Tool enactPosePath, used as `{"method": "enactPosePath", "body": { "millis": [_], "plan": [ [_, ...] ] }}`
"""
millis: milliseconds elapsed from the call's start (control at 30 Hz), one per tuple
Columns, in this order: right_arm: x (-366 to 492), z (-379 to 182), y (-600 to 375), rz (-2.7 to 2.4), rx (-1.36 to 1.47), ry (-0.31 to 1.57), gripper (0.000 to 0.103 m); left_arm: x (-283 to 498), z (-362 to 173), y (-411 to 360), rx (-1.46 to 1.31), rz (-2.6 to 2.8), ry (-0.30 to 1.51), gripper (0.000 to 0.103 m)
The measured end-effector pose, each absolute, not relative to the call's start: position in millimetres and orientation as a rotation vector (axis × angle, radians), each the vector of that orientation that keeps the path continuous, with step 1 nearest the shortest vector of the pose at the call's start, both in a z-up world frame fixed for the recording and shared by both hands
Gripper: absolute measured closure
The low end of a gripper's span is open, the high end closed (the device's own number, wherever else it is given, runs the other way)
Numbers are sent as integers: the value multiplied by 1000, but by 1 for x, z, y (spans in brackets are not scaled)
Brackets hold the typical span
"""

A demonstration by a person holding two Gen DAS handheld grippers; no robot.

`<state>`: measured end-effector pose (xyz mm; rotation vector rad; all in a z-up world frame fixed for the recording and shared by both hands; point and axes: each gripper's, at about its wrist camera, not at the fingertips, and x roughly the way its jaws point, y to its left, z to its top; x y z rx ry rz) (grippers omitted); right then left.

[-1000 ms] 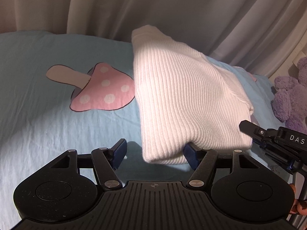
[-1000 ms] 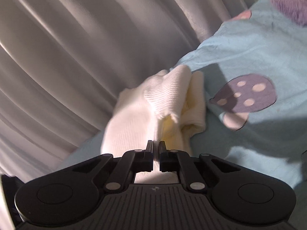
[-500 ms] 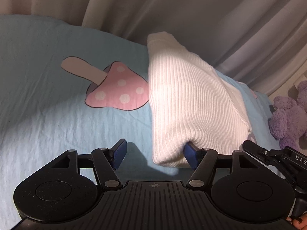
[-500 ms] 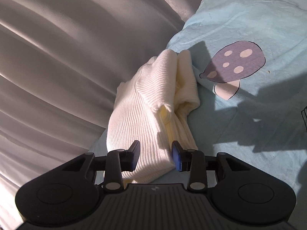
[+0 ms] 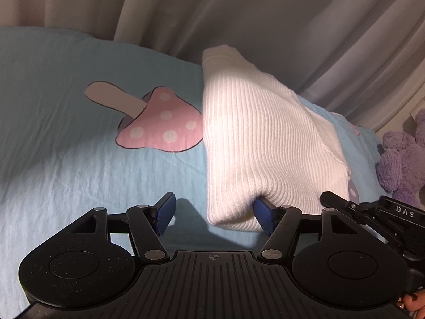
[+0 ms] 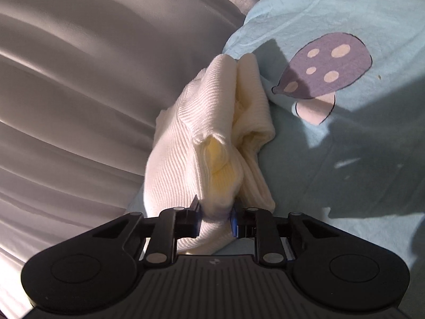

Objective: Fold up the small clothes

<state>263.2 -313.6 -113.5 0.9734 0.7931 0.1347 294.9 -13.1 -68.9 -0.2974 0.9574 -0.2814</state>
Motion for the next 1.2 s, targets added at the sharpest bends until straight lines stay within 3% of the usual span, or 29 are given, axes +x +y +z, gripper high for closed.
{"method": "enactPosePath", "body": {
  "millis": [67, 167, 267, 433, 567, 733, 900, 1033, 1200],
  "plan": [
    [264, -112, -314, 131, 952, 787, 91, 295, -68, -18, -284, -276, 961, 33],
    [257, -140, -341, 287, 1337, 730, 92, 295, -68, -20, -259, -259, 960, 33],
    [257, -127, -345, 155, 989, 795, 93, 296, -69, -17, -248, -262, 985, 31],
    [252, -94, -349, 229, 770, 729, 82, 295, -60, 3, -237, -335, 1061, 32],
    [257, -64, -359, 173, 627, 609, 80, 304, -41, 31, -261, -277, 1012, 31],
    [334, -40, -308, 217, 455, 589, 80, 355, -30, 11, -300, -134, 889, 31],
    [415, -61, -259, 204, 328, 687, 80, 413, -41, -44, -259, -62, 805, 31],
    [433, -82, -261, 138, 242, 678, 88, 448, -62, -75, -193, -83, 811, 30],
    [442, -96, -277, 92, 346, 646, 99, 464, -70, -101, -56, -107, 777, 27]
  ]
}}
